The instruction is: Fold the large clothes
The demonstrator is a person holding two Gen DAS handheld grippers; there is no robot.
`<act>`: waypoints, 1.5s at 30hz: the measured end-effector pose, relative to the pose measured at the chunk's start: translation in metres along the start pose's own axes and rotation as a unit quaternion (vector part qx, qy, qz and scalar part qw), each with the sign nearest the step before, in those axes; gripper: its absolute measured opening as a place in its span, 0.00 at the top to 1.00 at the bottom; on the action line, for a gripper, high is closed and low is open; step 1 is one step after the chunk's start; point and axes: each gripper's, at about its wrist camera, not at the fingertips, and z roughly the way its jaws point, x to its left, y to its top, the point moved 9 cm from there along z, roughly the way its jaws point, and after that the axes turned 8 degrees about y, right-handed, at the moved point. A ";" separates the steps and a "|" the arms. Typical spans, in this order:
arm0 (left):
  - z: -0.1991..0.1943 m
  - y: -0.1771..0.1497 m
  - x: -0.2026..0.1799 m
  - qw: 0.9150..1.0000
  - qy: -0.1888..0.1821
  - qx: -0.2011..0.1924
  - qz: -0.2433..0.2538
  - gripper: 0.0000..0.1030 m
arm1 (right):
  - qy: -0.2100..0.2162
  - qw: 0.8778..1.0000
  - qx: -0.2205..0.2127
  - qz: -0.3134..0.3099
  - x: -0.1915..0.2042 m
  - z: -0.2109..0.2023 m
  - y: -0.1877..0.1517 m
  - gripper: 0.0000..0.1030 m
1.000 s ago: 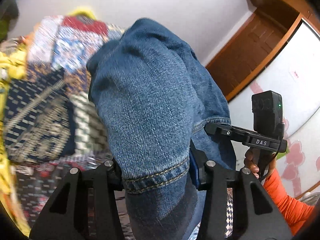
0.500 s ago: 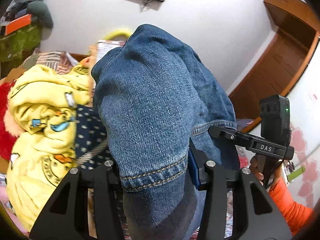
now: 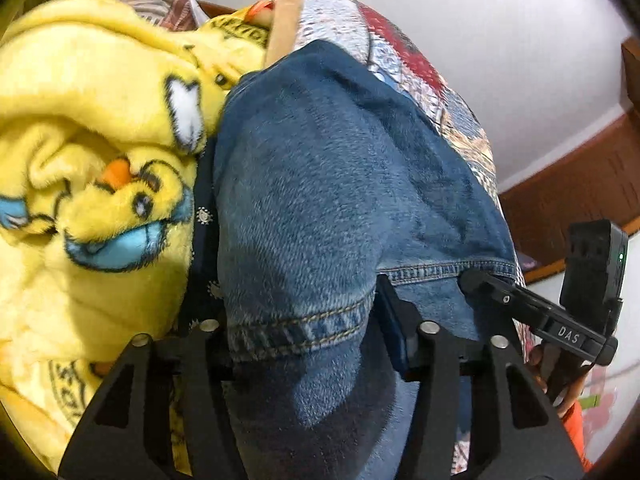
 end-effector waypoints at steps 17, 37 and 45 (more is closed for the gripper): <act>-0.056 -0.090 -0.017 0.973 0.193 -0.055 0.112 0.08 | -0.112 0.991 -0.017 -0.065 -0.005 -0.054 -0.063 0.19; -0.294 -0.154 -0.122 0.929 0.186 -0.291 0.134 0.08 | -0.077 0.966 -0.201 -0.143 0.126 -0.253 -0.100 0.19; -0.404 -0.198 -0.188 0.885 0.127 -0.420 0.158 0.08 | -0.048 0.923 -0.322 -0.207 0.208 -0.340 -0.128 0.19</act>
